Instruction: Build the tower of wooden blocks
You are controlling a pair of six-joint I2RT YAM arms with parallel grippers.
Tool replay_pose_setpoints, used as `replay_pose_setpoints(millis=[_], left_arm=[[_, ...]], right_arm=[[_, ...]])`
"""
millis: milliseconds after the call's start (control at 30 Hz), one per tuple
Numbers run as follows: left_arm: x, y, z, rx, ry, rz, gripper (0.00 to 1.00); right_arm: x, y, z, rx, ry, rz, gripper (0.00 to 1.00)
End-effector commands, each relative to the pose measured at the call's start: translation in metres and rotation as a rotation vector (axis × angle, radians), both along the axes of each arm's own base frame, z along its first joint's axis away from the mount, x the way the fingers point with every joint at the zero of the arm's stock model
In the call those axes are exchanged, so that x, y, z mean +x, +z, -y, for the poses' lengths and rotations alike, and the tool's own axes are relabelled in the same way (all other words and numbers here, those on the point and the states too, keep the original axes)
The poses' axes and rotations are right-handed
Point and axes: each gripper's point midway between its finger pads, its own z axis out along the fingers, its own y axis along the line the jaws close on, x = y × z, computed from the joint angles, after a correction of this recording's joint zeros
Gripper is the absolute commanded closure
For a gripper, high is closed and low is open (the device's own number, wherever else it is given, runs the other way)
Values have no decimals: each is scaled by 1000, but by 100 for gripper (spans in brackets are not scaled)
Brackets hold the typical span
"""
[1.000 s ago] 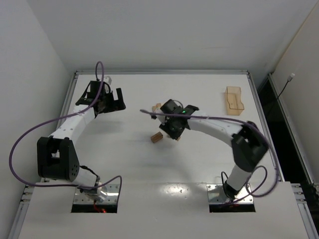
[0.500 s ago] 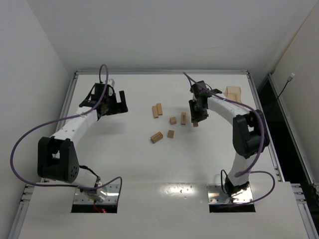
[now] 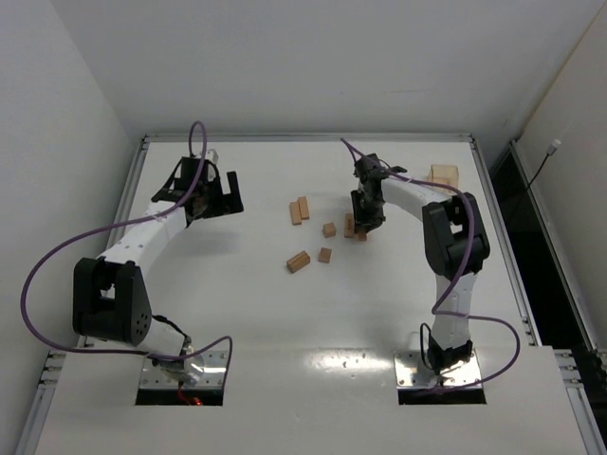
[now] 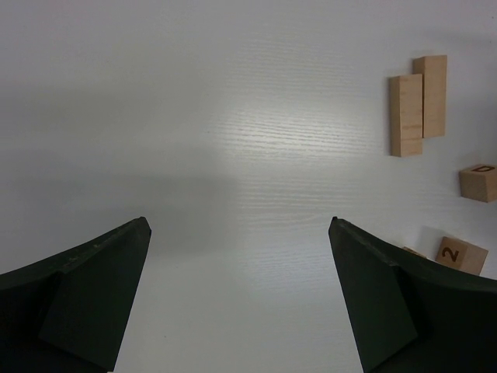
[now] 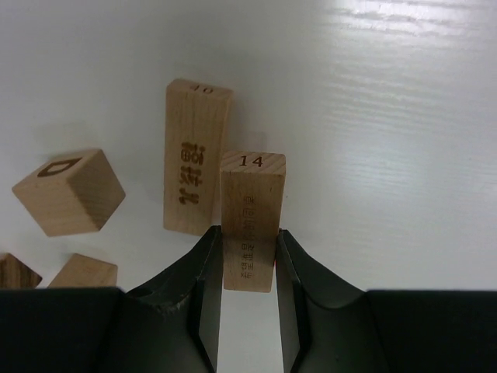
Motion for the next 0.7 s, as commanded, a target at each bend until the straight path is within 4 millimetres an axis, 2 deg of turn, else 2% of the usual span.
replay_pose_setpoints(millis=[0, 100, 200, 233, 300, 400, 433, 533, 667], left_arm=[[13, 16, 4, -3, -3, 52, 0], [13, 12, 4, -2, -3, 43, 0], [13, 12, 4, -2, -3, 43, 0], [13, 9, 4, 0, -3, 34, 0], [13, 8, 4, 0, -3, 34, 0], [13, 8, 4, 0, -3, 34, 0], [13, 8, 4, 0, -3, 34, 0], [13, 8, 4, 0, -3, 34, 0], [13, 5, 5, -5, -10, 23, 0]], right_arm=[[31, 14, 5, 3, -27, 85, 100], [30, 5, 8, -16, -20, 70, 100], [32, 6, 7, -13, -20, 80, 99], [30, 2, 5, -3, -15, 68, 89], [33, 3, 6, 10, -21, 73, 85], [31, -1, 3, 22, -6, 60, 59], [31, -1, 3, 22, -6, 60, 44], [32, 3, 2, 30, 6, 67, 36], [36, 29, -2, 58, 33, 124, 36]])
